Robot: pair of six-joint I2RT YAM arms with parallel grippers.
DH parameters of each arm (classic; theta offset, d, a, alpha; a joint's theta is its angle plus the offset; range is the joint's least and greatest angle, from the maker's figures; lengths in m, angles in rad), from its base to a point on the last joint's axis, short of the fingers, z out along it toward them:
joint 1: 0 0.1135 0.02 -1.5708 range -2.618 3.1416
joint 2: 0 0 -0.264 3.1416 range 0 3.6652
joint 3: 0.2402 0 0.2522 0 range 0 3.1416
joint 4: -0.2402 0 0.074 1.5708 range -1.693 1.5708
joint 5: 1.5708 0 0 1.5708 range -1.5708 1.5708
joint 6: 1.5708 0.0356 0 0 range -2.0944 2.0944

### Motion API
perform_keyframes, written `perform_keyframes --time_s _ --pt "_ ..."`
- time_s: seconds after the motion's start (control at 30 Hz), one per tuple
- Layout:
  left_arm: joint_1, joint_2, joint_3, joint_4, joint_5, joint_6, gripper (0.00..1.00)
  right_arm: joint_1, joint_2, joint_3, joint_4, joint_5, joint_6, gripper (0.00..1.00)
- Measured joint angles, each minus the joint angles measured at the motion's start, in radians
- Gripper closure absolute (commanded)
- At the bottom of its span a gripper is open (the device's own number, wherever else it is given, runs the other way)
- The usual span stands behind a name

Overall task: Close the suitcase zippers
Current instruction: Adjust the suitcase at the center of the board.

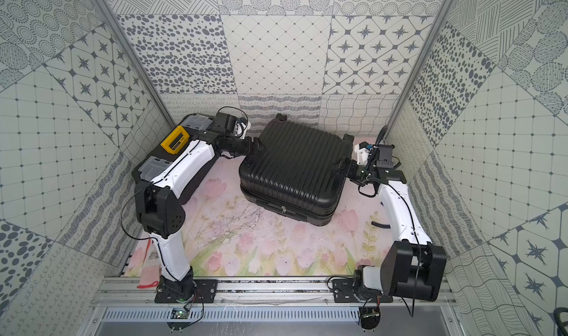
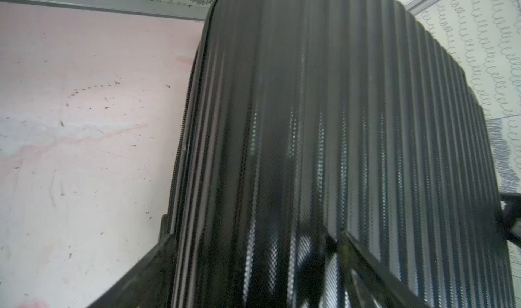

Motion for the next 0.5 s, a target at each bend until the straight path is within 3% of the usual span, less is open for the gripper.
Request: perform_keyframes --time_s 0.23,0.5 --pt "0.003 -0.048 -0.097 0.051 0.054 0.002 0.14 -0.024 0.051 0.017 -0.006 -0.051 -0.035 0.05" --pt "-0.037 -0.214 -0.309 0.096 0.050 -0.033 0.14 -0.065 0.169 0.137 -0.077 -0.099 -0.123 0.05"
